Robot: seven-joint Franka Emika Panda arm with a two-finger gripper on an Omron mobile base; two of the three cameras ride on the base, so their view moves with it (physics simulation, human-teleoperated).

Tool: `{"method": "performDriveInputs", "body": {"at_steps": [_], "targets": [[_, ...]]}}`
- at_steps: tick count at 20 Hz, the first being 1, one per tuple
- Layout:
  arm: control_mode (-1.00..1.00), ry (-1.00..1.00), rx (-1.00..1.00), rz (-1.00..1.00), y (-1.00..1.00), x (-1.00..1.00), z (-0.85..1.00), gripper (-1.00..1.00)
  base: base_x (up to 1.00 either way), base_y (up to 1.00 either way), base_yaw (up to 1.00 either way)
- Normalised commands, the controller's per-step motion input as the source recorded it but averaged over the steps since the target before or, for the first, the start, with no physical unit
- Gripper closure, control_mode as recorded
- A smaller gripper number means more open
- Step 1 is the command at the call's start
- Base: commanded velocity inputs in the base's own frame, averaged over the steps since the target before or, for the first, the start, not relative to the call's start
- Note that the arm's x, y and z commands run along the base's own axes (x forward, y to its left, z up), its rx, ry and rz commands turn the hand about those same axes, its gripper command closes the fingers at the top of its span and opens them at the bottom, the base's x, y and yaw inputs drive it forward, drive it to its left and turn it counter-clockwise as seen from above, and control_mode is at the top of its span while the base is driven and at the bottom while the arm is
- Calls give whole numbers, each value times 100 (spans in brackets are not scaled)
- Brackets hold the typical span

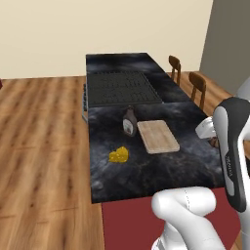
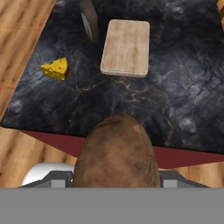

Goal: Retrieve the reheated potato from the microwave, then place the potato, cheese, and condiment on the cutting board.

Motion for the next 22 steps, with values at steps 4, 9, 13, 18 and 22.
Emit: {"method": "performDriveInputs", "body": {"at_steps": [4, 9, 13, 18, 22], "targets": [[100, 0, 0, 0, 0, 0, 0, 100, 0, 0, 0], [100, 0, 0, 0, 0, 0, 0, 100, 0, 0, 0], [100, 0, 0, 0, 0, 0, 0, 100, 0, 0, 0], [-100, 0, 0, 0, 0, 0, 0, 100, 0, 0, 0], [-100, 0, 0, 0, 0, 0, 0, 100, 0, 0, 0]]}}
